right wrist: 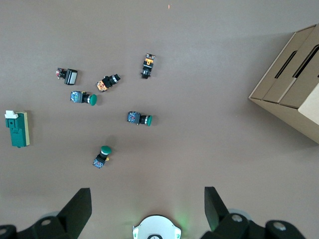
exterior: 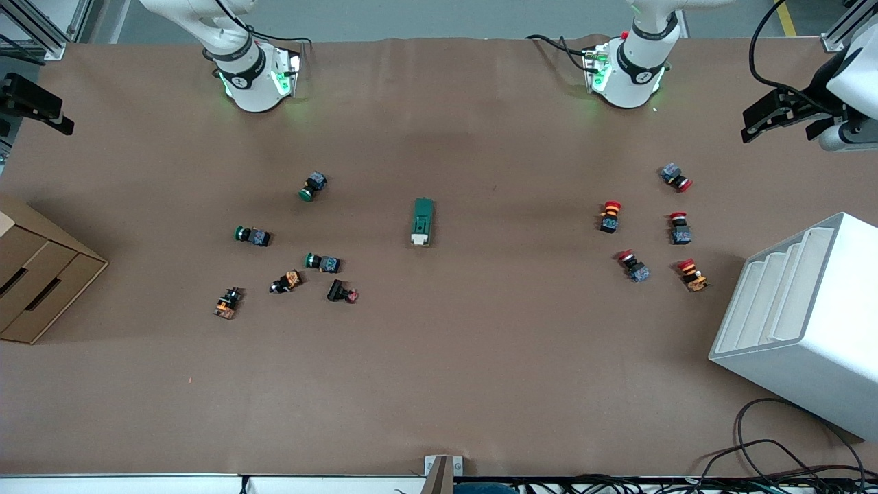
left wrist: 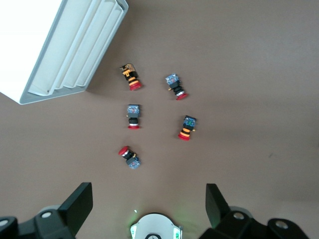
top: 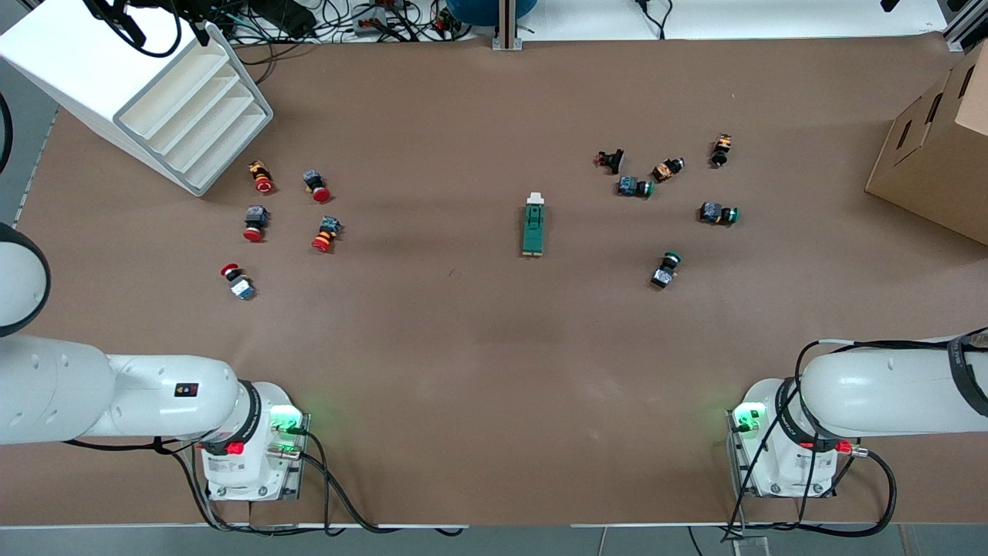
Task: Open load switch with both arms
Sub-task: 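Move the left gripper from rest toward the green load switch, then lower the left gripper onto the green switch body and hold it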
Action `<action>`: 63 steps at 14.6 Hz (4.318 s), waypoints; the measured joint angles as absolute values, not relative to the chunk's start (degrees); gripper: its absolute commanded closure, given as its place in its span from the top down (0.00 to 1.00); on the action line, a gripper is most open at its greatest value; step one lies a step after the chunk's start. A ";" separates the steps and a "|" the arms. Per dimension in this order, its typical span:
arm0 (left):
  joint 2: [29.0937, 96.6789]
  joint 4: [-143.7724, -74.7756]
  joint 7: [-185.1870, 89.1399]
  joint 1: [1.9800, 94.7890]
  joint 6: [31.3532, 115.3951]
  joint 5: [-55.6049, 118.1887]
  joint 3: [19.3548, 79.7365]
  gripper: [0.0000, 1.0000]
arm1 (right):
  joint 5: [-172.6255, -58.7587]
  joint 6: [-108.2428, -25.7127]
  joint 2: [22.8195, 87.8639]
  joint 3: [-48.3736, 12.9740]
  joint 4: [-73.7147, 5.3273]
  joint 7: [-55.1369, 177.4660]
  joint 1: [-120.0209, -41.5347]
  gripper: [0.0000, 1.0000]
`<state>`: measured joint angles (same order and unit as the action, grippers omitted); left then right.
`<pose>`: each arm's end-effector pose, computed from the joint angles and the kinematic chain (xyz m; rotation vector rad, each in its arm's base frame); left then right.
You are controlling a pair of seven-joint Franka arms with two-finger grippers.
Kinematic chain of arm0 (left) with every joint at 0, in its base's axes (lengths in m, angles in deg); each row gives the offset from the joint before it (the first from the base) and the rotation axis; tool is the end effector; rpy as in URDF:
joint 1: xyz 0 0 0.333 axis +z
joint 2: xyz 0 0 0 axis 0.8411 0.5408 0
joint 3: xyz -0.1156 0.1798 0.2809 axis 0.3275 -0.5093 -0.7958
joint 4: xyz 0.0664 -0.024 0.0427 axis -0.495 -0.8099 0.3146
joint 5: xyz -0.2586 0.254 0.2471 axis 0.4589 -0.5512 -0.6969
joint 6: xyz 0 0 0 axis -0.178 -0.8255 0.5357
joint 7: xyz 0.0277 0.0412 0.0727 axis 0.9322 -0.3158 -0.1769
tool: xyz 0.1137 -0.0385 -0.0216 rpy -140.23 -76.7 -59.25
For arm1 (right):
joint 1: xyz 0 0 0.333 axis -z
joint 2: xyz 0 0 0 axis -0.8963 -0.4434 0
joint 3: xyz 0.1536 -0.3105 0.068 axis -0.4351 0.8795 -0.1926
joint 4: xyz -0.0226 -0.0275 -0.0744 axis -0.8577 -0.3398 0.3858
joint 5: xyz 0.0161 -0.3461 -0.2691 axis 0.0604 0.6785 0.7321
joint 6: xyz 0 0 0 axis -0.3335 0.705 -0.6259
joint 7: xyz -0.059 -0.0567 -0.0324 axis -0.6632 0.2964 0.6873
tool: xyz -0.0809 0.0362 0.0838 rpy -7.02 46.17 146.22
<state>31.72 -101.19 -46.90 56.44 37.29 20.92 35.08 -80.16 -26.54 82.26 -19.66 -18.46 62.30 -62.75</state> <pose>0.5471 -0.0427 0.6760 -3.1006 -0.0251 0.1336 0.5469 -0.0401 0.7199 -3.1055 0.0053 0.1254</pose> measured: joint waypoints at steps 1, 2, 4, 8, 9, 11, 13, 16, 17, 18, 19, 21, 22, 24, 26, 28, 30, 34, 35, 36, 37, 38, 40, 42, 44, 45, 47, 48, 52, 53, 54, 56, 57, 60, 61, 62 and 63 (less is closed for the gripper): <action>31.88 -101.06 -46.90 56.40 37.29 20.76 35.16 1.00 | -80.16 -26.54 82.26 -19.68 -18.46 62.29 -62.75 1.00; 31.97 -100.93 -46.90 56.40 37.29 20.70 35.23 1.00 | -80.16 -26.54 82.26 -19.70 -18.46 62.27 -62.75 1.00; 32.28 -99.98 -46.90 56.36 37.29 20.70 35.30 1.00 | -80.16 -26.53 82.26 -19.73 -18.46 62.25 -62.75 1.00; 34.55 -96.07 -46.90 55.23 37.13 20.99 36.64 1.00 | -80.15 -26.53 82.26 -19.75 -18.46 62.24 -62.75 1.00; 35.03 -95.73 -46.97 54.94 37.08 21.79 37.59 1.00 | -80.15 -26.52 82.26 -19.75 -18.46 62.24 -62.75 1.00; 35.88 -95.59 -47.47 54.51 37.41 25.12 39.20 1.00 | -80.15 -26.52 82.26 -19.75 -18.46 62.24 -62.75 1.00; 36.74 -95.88 -47.54 54.26 39.52 27.31 40.12 1.00 | -80.15 -26.49 82.26 -19.76 -18.46 62.23 -62.75 1.00; 37.56 -96.49 -52.68 54.06 42.88 27.87 43.04 1.00 | -80.15 -26.48 82.26 -19.76 -18.46 62.23 -62.75 1.00; 37.61 -96.83 -55.46 53.99 43.73 27.87 44.24 1.00 | -80.15 -26.48 82.26 -19.76 -18.46 62.23 -62.75 1.00; 37.62 -97.32 -58.10 53.94 44.75 27.87 45.57 1.00 | -80.15 -26.48 82.27 -19.77 -18.46 62.23 -62.75 1.00; 37.62 -97.99 -60.91 53.89 46.13 27.87 47.04 1.00 | -80.15 -26.48 82.27 -19.77 -18.46 62.23 -62.75 1.00; 37.64 -99.66 -67.10 53.78 50.07 27.86 49.90 1.00 | -80.15 -26.48 82.26 -19.77 -18.46 62.23 -62.75 1.00; 37.66 -100.67 -70.14 53.75 52.31 27.86 51.32 1.00 | -80.15 -26.47 82.27 -19.77 -18.46 62.23 -62.75 1.00; 37.70 -102.83 -74.83 53.68 55.77 27.86 54.10 1.00 | -80.15 -26.47 82.26 -19.78 -18.46 62.23 -62.75 1.00; 37.70 -104.54 -77.39 53.63 57.93 27.86 56.28 1.00 | -80.15 -26.47 82.26 -19.78 -18.46 62.22 -62.75 1.00; 37.75 -106.31 -78.29 53.61 60.63 27.86 57.92 1.00 | -80.15 -26.46 82.27 -19.78 -18.46 62.22 -62.75 1.00; 38.48 -107.51 -80.32 53.58 62.89 27.86 59.92 1.00 | -80.15 -26.44 82.27 -19.78 -18.46 62.22 -62.75 1.00; 41.60 -107.92 -85.77 52.02 65.22 27.58 63.52 1.00 | -80.15 -26.43 82.26 -19.79 -18.46 62.22 -62.75 1.00; 42.24 -107.95 -85.96 51.23 65.30 26.95 63.57 1.00 | -80.15 -26.42 82.27 -19.79 -18.46 62.22 -62.75 1.00; 42.76 -108.06 -86.03 50.42 65.32 25.60 63.61 1.00 | -80.15 -26.42 82.26 -19.79 -18.46 62.22 -62.75 1.00; 43.20 -108.43 -86.16 49.38 65.40 23.59 63.62 1.00 | -80.15 -26.42 82.26 -19.80 -18.46 62.22 -62.75 1.00; 43.52 -109.15 -86.78 48.23 65.87 21.98 63.64 1.00 | -80.15 -26.42 82.27 -19.80 -18.46 62.22 -62.75 1.00; 43.92 -111.21 -90.01 45.78 68.34 20.70 63.71 1.00 | -80.15 -26.42 82.27 -19.81 -18.46 62.22 -62.75 1.00; 44.15 -113.07 -93.87 43.29 70.80 20.46 63.73 1.00 | -80.15 -26.42 82.27 -19.81 -18.46 62.22 -62.75 1.00; 44.42 -115.11 -99.48 40.57 73.28 20.11 63.75 1.00 | -80.15 -26.42 82.26 -19.80 -18.46 62.22 -62.75 1.00; 44.55 -116.10 -102.26 39.21 74.01 18.86 63.78 1.00 | -80.15 -26.42 82.26 -19.79 -18.46 62.22 -62.75 1.00; 44.92 -118.38 -107.18 36.01 74.52 15.07 63.87 1.00 | -80.15 -26.42 82.27 -19.78 -18.46 62.22 -62.75 1.00; 45.31 -119.63 -109.36 34.02 74.88 13.02 63.90 1.00 | -80.15 -26.42 82.26 -19.78 -18.46 62.22 -62.75 1.00; 49.39 -122.70 -123.53 26.35 76.41 1.09 63.95 1.00 | -80.15 -26.39 82.26 -19.75 -18.46 62.22 -62.75 1.00; 51.20 -122.73 -128.53 24.58 77.23 -2.18 63.95 1.00 | -80.15 -26.39 82.26 -19.73 -18.46 62.22 -62.75 1.00; 53.13 -122.74 -133.40 23.10 78.20 -5.39 63.96 1.00 | -80.15 -26.38 82.26 -19.73 -18.46 62.22 -62.75 1.00; 57.27 -122.79 -140.89 20.78 79.24 -11.73 63.95 1.00 | -80.15 -26.38 82.26 -19.73 -18.46 62.22 -62.75 1.00; 59.65 -122.81 -144.60 19.57 79.50 -15.48 63.92 1.00 | -80.15 -26.37 82.26 -19.72 -18.46 62.22 -62.75 1.00; 66.94 -122.22 -160.21 16.28 80.01 -30.32 63.90 1.00 | -80.15 -26.37 82.26 -19.73 -18.46 62.22 -62.75 1.00; 69.45 -121.46 -166.06 15.19 80.01 -35.56 63.83 1.00 | -80.15 -26.37 82.27 -19.75 -18.46 62.22 -62.75 1.00; 71.82 -120.55 -170.80 14.23 80.00 -40.62 63.72 1.00 | -80.15 -26.36 82.26 -19.75 -18.46 62.22 -62.75 1.00; 73.84 -119.68 -173.97 13.58 79.97 -44.71 63.58 1.00 | -80.15 -26.36 82.27 -19.75 -18.46 62.22 -62.75 1.00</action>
